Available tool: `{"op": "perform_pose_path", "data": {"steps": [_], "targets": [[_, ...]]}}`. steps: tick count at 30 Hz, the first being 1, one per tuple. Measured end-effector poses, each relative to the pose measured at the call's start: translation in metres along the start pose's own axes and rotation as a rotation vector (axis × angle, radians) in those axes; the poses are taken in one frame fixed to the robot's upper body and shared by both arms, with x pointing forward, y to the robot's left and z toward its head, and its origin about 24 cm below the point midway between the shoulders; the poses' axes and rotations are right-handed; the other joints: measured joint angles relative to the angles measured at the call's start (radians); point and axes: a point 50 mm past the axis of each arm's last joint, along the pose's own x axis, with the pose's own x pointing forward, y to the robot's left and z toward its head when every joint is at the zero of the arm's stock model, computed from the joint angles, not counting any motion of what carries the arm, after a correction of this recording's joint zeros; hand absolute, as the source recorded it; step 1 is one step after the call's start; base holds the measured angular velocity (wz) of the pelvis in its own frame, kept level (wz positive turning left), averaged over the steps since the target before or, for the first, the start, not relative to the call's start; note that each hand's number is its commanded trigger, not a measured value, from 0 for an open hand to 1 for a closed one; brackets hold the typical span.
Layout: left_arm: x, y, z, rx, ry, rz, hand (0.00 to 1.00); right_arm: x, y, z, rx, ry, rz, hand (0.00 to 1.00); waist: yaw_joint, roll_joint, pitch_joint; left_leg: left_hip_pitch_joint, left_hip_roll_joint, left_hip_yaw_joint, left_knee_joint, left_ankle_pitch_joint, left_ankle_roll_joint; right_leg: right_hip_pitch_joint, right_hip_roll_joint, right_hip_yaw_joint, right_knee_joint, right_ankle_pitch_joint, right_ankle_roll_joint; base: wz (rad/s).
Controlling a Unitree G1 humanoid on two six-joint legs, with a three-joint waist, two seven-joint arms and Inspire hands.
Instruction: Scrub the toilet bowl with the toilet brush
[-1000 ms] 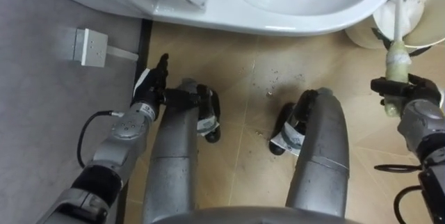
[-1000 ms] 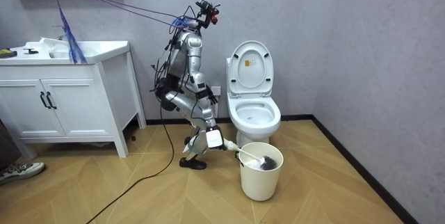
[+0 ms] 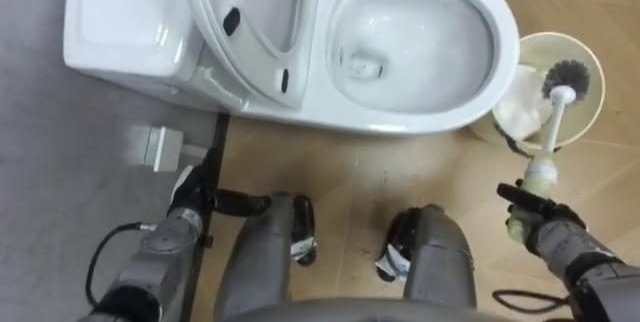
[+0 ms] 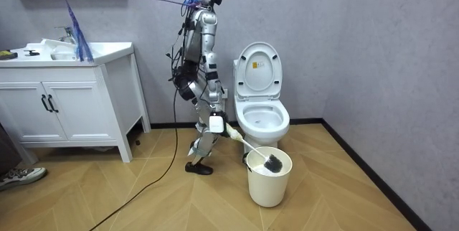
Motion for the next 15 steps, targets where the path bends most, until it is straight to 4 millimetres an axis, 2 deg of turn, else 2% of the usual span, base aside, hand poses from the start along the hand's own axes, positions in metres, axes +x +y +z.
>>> {"op": "perform_pose_path", "data": {"steps": [3, 6, 7, 9, 15], "targets": [[-0.004, 0.002, -0.009, 0.037, 0.020, 0.007, 0.00, -0.001, -0.003, -0.007, -0.055, -0.003, -0.002, 1.00, -0.016, -0.004, -0.0017, 0.066, 0.005, -0.001, -0.057, 0.020, 0.002, 0.080, 0.015, -0.027, -0.081, 0.032, 0.004, -0.04], [-0.010, 0.006, -0.025, 0.049, 0.060, 0.024, 0.00, -0.002, -0.004, -0.010, -0.091, -0.020, 0.003, 1.00, -0.023, -0.011, -0.0085, 0.138, 0.020, 0.005, -0.106, 0.028, 0.001, 0.165, 0.039, -0.045, -0.164, 0.066, 0.009, -0.14], [-0.012, 0.009, -0.029, 0.035, 0.072, 0.038, 0.00, -0.002, -0.007, -0.013, -0.103, -0.021, -0.009, 1.00, -0.024, -0.018, -0.0136, 0.167, 0.021, 0.007, -0.127, 0.033, 0.002, 0.196, 0.046, -0.046, -0.193, 0.078, 0.012, -0.06], [-0.016, 0.014, -0.037, 0.018, 0.093, 0.057, 0.00, -0.003, -0.011, -0.014, -0.145, -0.037, -0.030, 1.00, -0.021, -0.024, -0.0185, 0.219, 0.020, 0.012, -0.172, 0.042, 0.002, 0.250, 0.056, -0.047, -0.244, 0.098, 0.017, -0.08], [-0.034, 0.029, -0.064, -0.033, 0.156, 0.130, 0.00, -0.009, -0.013, -0.016, -0.394, -0.138, -0.016, 1.00, -0.026, -0.041, -0.0355, 0.372, 0.013, 0.015, -0.311, 0.081, 0.003, 0.424, 0.090, -0.060, -0.423, 0.165, 0.032, 0.01]]}}
